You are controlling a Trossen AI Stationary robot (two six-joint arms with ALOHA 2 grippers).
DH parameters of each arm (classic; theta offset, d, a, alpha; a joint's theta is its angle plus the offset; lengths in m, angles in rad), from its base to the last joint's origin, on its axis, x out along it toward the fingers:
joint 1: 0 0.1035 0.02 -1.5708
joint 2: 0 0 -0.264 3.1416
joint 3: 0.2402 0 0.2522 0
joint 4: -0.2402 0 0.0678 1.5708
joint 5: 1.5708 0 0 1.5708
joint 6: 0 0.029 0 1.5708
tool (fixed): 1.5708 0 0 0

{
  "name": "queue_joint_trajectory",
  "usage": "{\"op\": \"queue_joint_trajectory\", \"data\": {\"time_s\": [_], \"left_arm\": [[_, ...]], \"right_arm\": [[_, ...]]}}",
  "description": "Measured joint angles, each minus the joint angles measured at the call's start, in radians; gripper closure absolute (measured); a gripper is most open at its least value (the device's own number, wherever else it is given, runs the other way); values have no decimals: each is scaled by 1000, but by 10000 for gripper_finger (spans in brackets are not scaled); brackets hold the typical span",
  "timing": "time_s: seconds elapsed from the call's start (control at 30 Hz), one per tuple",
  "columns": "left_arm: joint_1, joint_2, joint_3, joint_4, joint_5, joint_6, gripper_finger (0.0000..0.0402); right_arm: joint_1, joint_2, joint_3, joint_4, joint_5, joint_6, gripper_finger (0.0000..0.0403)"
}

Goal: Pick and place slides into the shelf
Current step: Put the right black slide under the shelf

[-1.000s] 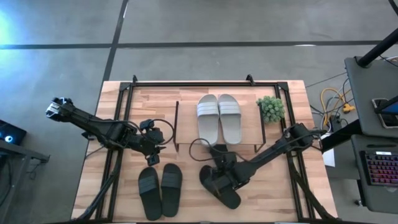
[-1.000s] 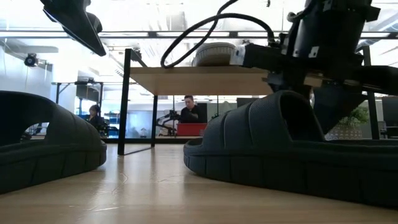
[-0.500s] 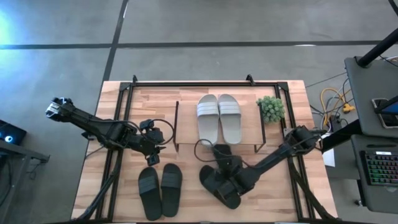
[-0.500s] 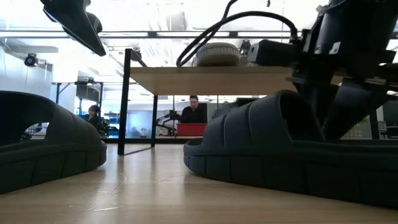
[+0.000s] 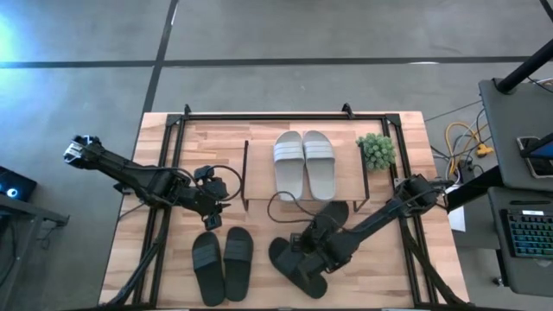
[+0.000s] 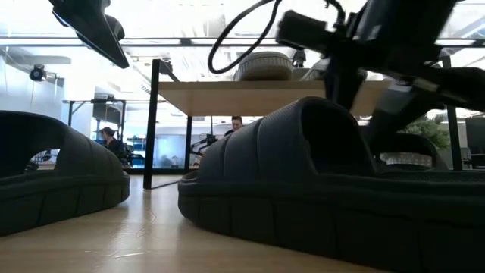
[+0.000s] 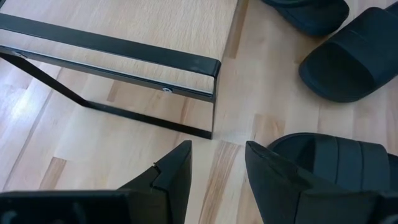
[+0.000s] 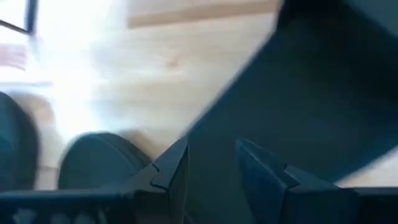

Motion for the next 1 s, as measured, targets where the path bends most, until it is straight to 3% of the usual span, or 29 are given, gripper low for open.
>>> {"op": "queue_joint_trajectory", "data": {"time_s": [0.27,0.7,1.0], "left_arm": [[-1,0,0,0,3,0,267],[-1,0,0,0,4,0,267],[-1,0,0,0,5,0,267]], "right_arm": [[10,-2,0,-96,-99,11,273],[10,-2,-4,-454,-126,84,273],[39,-10,61,-455,-123,81,273]]}}
